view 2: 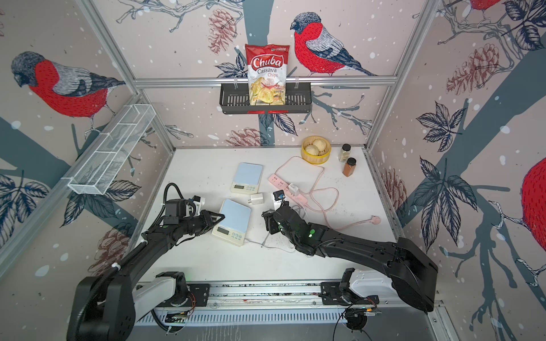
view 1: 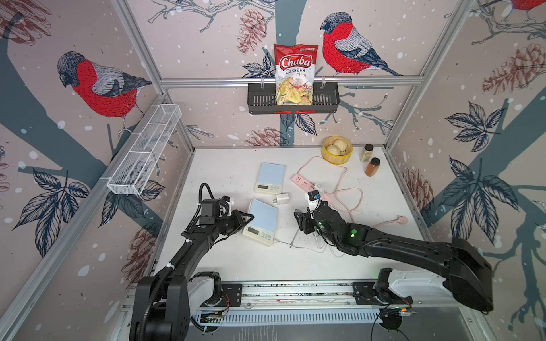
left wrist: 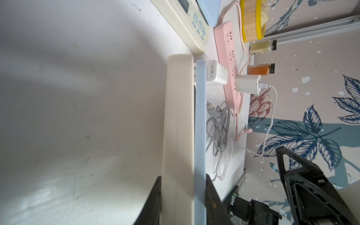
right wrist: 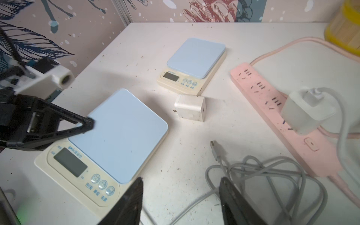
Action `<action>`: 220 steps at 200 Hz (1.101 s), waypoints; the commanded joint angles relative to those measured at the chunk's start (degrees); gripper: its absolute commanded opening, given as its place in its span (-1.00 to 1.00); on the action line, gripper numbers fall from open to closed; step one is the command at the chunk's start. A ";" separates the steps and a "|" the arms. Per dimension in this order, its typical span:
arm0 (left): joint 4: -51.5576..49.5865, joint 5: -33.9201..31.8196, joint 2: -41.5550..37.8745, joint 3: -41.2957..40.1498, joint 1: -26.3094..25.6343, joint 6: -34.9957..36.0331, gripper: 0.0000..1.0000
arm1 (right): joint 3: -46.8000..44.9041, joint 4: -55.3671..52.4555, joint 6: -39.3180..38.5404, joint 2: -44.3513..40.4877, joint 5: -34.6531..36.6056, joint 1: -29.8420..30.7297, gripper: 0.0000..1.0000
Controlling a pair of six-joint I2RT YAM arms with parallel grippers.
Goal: Charge the electronic scale
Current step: Place the electronic scale at the center of the board.
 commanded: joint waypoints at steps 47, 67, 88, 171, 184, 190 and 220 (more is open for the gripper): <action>-6.94 -19.88 -8.55 -1.98 2.17 -2.94 -0.26 | 4.93 -0.20 5.21 12.51 -10.96 1.22 0.15; -6.74 -19.75 -9.16 -1.94 2.39 -2.86 -0.14 | 8.00 -1.66 5.09 16.35 -10.78 2.43 0.14; -6.55 -19.84 -9.84 -1.75 2.53 -2.53 -0.04 | 10.15 -2.66 5.73 18.39 -10.30 2.90 0.14; -5.18 -16.66 -10.81 2.38 0.67 5.91 0.00 | 8.58 -11.38 8.47 15.57 -8.35 -2.83 0.10; -6.14 -18.28 -7.02 4.91 -2.97 8.69 -0.02 | 7.78 -11.81 10.17 15.17 -7.71 -3.64 0.09; -6.13 -19.40 -5.07 6.13 -5.35 9.66 -0.02 | 7.61 -11.88 10.70 15.03 -7.27 -3.84 0.09; -3.72 -24.47 5.97 11.95 -18.16 11.30 -0.04 | 9.83 -14.78 9.47 15.82 -2.31 -4.40 0.11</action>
